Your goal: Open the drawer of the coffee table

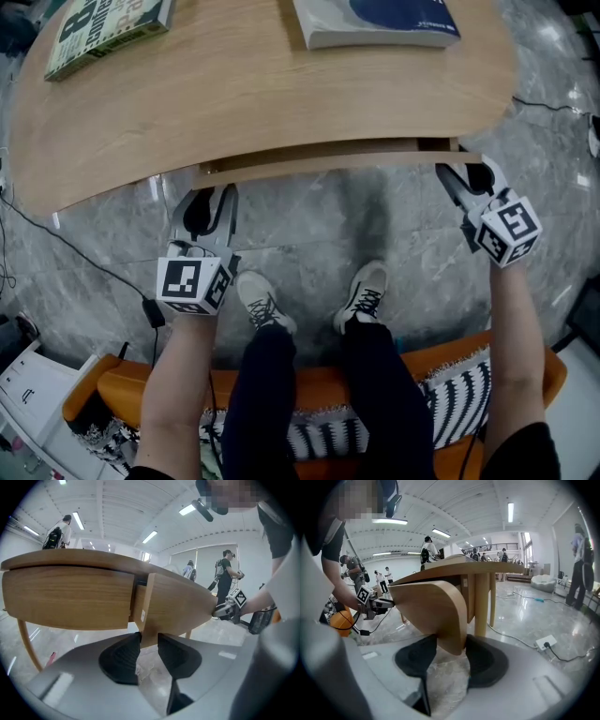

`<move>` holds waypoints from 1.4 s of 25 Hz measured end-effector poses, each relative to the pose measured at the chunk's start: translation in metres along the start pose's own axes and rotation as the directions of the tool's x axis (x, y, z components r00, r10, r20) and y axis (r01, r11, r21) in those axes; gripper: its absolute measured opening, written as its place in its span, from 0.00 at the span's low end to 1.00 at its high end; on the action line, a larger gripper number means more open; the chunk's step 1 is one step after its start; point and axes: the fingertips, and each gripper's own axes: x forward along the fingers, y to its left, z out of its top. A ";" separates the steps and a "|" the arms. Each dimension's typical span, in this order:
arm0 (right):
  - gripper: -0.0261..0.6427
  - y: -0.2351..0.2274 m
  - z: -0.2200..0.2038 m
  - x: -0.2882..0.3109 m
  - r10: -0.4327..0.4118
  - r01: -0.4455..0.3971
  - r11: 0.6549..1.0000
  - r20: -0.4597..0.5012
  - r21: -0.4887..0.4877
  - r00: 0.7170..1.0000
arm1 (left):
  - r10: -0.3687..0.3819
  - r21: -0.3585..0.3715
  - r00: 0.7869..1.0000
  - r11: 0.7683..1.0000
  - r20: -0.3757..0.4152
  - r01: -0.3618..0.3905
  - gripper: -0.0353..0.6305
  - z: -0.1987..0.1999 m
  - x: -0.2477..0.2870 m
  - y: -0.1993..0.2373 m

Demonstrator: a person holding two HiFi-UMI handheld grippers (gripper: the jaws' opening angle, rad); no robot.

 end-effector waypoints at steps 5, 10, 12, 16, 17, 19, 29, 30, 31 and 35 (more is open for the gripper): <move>0.32 0.006 -0.006 -0.008 -0.022 0.021 0.999 0.020 0.026 1.000 | 0.006 -0.023 1.000 1.000 -0.001 -0.006 0.21 -0.004 -0.009 -0.005; 0.32 0.013 -0.013 -0.019 -0.026 0.025 0.999 0.021 0.046 0.999 | 0.013 -0.040 1.000 0.999 -0.001 -0.013 0.21 -0.008 -0.019 -0.012; 0.32 0.018 -0.016 -0.023 -0.026 0.025 0.998 0.023 0.051 0.999 | 0.012 -0.043 1.000 0.999 -0.001 -0.012 0.21 -0.011 -0.025 -0.015; 0.32 0.029 -0.026 -0.033 -0.034 0.032 0.998 0.027 0.059 0.999 | 0.007 -0.048 1.000 0.999 -0.012 -0.007 0.20 -0.018 -0.038 -0.021; 0.32 0.031 -0.028 -0.035 -0.036 0.034 0.997 0.028 0.062 0.999 | 0.008 -0.051 1.000 0.999 -0.018 -0.008 0.20 -0.020 -0.041 -0.022; 0.32 0.035 -0.032 -0.040 -0.041 0.039 0.997 0.030 0.067 0.999 | 0.008 -0.056 1.000 0.998 -0.022 -0.009 0.20 -0.023 -0.046 -0.025; 0.32 0.052 -0.047 -0.058 -0.047 0.046 0.996 0.021 0.079 0.999 | 0.036 -0.088 0.999 0.995 -0.037 -0.039 0.20 -0.034 -0.067 -0.038; 0.32 0.054 -0.049 -0.060 -0.048 0.046 0.996 0.020 0.078 0.999 | 0.034 -0.087 0.999 0.996 -0.038 -0.037 0.20 -0.036 -0.070 -0.039; 0.32 0.055 -0.051 -0.061 -0.047 0.046 0.996 0.020 0.077 0.999 | 0.033 -0.085 0.999 0.996 -0.040 -0.036 0.20 -0.038 -0.072 -0.040; 0.32 0.064 -0.061 -0.071 -0.046 0.045 0.996 0.008 0.079 0.999 | 0.032 -0.087 0.998 0.996 -0.063 -0.037 0.20 -0.044 -0.084 -0.048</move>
